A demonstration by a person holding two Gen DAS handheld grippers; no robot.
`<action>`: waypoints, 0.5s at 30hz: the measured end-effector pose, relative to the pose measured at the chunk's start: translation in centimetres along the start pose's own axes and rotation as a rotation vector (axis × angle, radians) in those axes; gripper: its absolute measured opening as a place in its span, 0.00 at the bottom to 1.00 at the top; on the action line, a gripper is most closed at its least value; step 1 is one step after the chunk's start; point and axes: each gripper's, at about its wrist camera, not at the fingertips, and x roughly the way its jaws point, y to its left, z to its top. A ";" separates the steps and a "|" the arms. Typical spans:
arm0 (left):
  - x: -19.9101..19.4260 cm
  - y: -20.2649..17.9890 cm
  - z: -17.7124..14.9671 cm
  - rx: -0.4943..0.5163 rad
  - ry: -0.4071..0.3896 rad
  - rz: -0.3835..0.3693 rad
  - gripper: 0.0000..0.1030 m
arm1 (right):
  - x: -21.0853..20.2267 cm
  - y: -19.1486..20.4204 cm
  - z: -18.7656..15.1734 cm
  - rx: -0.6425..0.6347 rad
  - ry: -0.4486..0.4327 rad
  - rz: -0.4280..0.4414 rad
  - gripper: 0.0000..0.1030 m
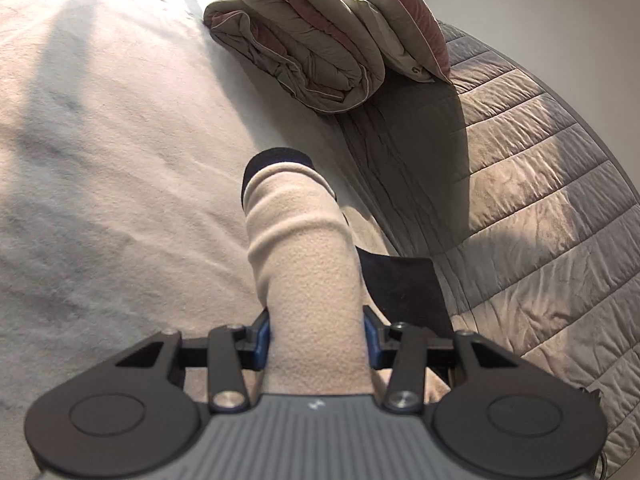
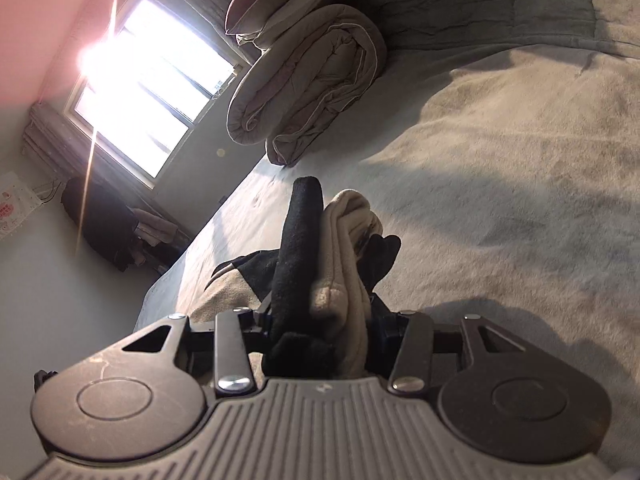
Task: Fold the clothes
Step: 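Grasp the bundle end with both grippers and lift it, then fold the lifted end over the bundle with both grippers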
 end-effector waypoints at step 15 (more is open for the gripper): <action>4.7 1.5 -0.4 0.148 -0.040 0.087 0.62 | 2.9 -5.6 -0.3 -0.081 -0.086 -0.053 0.58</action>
